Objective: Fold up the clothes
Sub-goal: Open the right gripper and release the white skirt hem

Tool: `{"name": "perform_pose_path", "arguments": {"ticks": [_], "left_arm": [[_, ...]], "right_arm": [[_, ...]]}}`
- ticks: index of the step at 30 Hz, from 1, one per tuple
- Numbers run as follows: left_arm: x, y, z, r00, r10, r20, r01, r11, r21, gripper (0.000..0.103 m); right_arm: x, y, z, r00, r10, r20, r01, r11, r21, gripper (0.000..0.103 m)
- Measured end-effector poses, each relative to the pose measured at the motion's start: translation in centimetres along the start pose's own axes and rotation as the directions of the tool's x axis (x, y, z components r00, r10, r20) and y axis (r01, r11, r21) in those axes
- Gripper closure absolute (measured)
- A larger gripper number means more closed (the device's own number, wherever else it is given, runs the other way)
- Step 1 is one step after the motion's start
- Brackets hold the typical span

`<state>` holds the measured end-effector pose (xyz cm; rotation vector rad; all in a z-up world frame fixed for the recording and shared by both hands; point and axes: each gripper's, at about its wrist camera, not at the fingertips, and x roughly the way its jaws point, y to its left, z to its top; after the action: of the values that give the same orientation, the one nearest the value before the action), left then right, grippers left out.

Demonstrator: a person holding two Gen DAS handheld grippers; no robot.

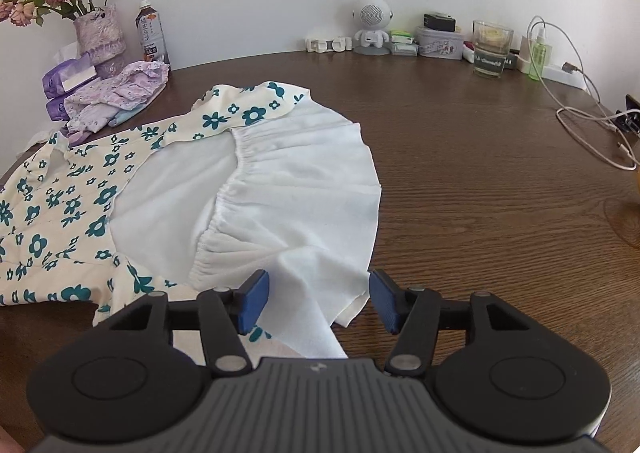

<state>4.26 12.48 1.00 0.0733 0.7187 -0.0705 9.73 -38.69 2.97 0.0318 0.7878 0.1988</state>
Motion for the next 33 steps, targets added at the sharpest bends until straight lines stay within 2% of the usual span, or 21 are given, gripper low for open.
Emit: {"name": "perform_pose_path", "arguments": {"ticks": [1,3,4,5,8,18,21,22,24,26,29,33], "left_arm": [[0.0,-0.1,-0.1,1.0,0.003,0.003,-0.003,1.0,0.0,0.05],[-0.1,-0.1,-0.2,1.0,0.01,0.007,-0.01,1.0,0.002,0.05],[0.0,-0.1,-0.1,1.0,0.016,0.007,-0.016,1.0,0.003,0.051],[0.0,-0.1,0.1,1.0,0.023,0.007,-0.023,1.0,0.004,0.051],[0.3,0.2,0.3,0.999,0.044,0.01,-0.044,0.999,0.005,0.051],[1.0,0.8,0.6,0.998,0.058,0.023,-0.058,0.998,-0.008,0.051],[0.9,1.1,0.6,0.999,0.044,0.024,-0.044,0.999,-0.025,0.051],[0.6,1.1,0.5,0.999,0.036,0.031,-0.035,0.999,-0.032,0.051],[-0.4,1.0,0.4,0.998,0.022,0.064,-0.019,0.999,-0.041,0.053],[-1.9,0.5,0.5,0.994,-0.005,0.107,0.01,0.999,-0.042,0.052],[-3.9,-0.6,0.6,0.987,-0.057,0.151,0.061,0.998,-0.02,0.048],[-5.0,-2.6,0.5,0.978,-0.162,0.131,0.158,0.987,0.039,0.048]], "right_arm": [[0.2,0.0,-0.1,1.0,0.009,-0.008,-0.009,1.0,0.004,0.049],[0.4,0.2,-0.3,1.0,0.019,-0.005,-0.019,1.0,0.007,0.067],[0.2,0.2,-0.3,1.0,0.019,0.002,-0.019,1.0,0.007,0.098],[0.0,0.3,-0.3,1.0,0.02,0.009,-0.02,1.0,0.008,0.101],[-0.9,0.5,-0.3,1.0,-0.003,0.026,0.004,1.0,-0.012,0.101],[-2.5,0.9,-1.8,0.999,-0.022,-0.043,0.02,0.998,-0.052,0.098],[-3.5,0.2,-1.4,1.0,-0.008,0.004,0.008,1.0,0.009,0.079],[-3.9,0.2,-1.3,1.0,-0.002,0.023,0.001,1.0,0.023,0.074],[-4.8,0.5,-1.1,0.998,0.022,0.056,-0.024,0.999,0.025,0.074],[-5.5,1.3,-1.1,0.996,0.06,0.063,-0.058,0.998,-0.031,0.074],[-5.3,3.3,-1.6,0.995,0.098,0.032,-0.093,0.987,-0.13,0.074],[-3.9,4.9,-2.0,0.995,0.101,-0.022,-0.103,0.978,-0.183,0.072]]}}
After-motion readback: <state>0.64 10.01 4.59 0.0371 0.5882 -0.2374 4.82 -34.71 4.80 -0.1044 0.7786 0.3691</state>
